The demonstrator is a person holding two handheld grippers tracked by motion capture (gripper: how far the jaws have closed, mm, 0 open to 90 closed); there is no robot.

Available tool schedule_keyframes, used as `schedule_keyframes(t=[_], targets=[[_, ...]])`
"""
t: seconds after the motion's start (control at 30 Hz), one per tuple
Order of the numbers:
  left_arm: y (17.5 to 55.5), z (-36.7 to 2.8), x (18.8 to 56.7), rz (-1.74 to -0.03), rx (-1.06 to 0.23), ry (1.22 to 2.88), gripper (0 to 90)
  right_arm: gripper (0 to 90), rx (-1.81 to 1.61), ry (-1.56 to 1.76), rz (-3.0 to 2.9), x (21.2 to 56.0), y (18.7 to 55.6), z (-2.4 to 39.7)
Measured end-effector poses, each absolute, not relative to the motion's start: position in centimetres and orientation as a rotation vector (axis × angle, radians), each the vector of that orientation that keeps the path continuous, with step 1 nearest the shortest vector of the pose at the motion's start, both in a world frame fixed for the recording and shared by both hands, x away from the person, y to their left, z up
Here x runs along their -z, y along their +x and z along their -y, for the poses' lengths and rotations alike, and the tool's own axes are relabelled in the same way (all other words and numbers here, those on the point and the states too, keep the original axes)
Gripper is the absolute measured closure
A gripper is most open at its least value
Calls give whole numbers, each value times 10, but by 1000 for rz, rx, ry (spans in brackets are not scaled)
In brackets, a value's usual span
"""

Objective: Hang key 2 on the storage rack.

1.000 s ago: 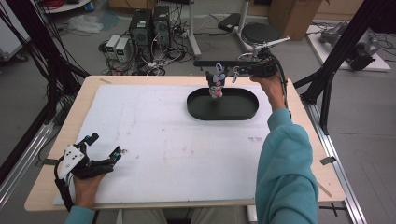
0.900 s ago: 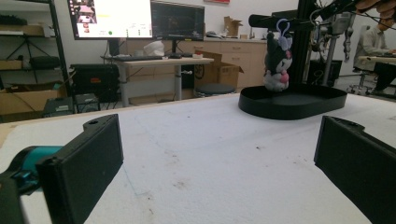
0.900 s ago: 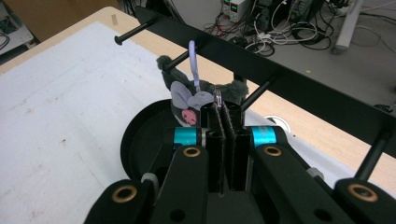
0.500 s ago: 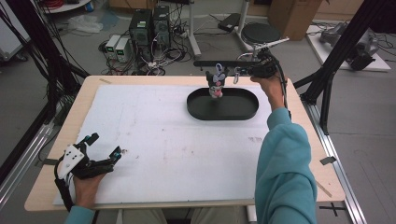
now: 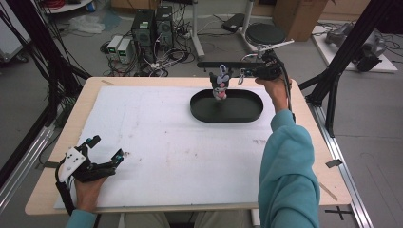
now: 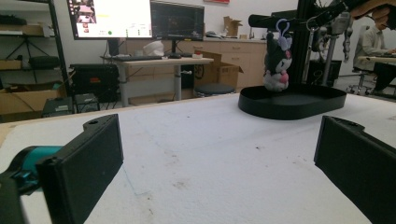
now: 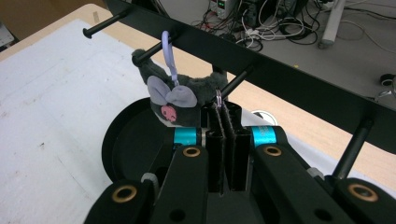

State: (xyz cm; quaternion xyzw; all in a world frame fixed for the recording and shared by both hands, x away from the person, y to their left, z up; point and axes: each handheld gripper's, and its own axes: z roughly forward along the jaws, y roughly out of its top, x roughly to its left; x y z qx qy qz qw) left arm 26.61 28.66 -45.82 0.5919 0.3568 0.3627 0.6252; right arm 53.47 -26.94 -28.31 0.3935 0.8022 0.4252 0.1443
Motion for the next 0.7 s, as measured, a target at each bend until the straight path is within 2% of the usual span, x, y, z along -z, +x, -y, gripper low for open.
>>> schedule_keyframes(t=[0.7], targets=[[266, -287, 458, -820, -831, 1356, 17, 886, -1230, 1117, -2290, 287, 540, 269]])
